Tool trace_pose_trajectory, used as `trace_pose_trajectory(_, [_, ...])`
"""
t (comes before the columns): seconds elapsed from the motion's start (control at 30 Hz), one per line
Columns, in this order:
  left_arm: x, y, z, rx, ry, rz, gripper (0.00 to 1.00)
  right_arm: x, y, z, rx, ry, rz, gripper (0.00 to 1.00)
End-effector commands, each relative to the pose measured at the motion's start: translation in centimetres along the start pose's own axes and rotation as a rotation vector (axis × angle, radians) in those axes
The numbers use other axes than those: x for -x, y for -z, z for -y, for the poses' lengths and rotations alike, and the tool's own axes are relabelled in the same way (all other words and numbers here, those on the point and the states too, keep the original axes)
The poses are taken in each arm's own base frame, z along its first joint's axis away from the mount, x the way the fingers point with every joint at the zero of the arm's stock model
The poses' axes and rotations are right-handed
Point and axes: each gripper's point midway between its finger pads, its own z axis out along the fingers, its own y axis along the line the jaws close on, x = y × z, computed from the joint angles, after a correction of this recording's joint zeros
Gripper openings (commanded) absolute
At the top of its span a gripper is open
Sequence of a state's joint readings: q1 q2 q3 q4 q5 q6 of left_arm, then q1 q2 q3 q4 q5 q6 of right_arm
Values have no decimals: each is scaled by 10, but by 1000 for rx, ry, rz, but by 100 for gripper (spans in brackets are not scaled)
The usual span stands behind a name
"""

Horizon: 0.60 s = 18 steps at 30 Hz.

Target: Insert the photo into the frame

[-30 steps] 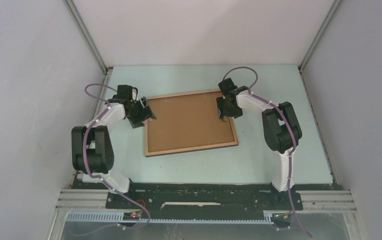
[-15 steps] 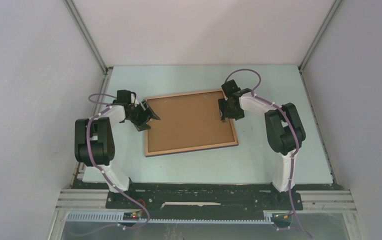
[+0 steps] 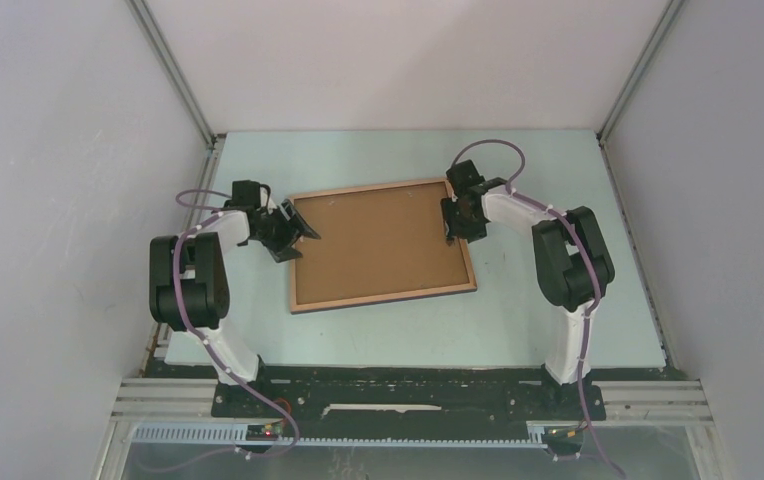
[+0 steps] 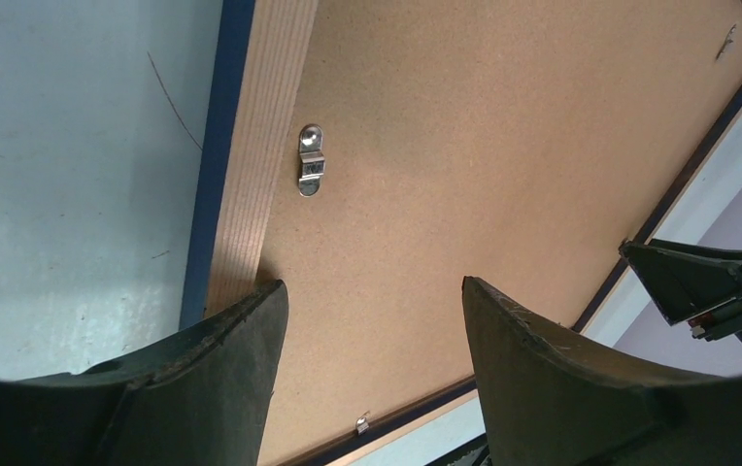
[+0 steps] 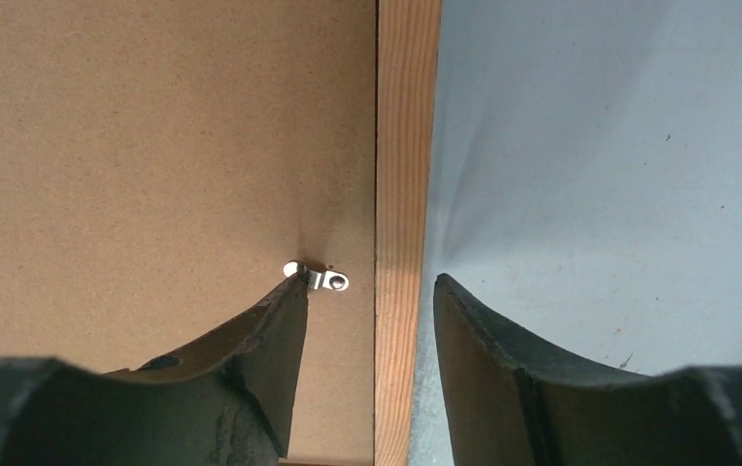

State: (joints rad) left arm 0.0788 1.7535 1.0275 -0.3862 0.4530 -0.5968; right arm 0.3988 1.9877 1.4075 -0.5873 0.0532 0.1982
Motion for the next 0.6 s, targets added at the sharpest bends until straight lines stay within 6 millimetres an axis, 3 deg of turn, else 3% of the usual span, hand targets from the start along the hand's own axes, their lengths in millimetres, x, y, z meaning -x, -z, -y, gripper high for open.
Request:
trace_pose_trajectory(0.0, [-6,-6,-15,31,28,-17,75,15,2,7,-43,15,31,55])
trace_pose_trajectory(0.37, [-9,-8,-14,20,38,-25,75,25,0,1,-12,-27,43,37])
trace_pose_trajectory(0.57, [-10,-9,-14,21,39,-29,75,28,-4,-4,26,-141,9,19])
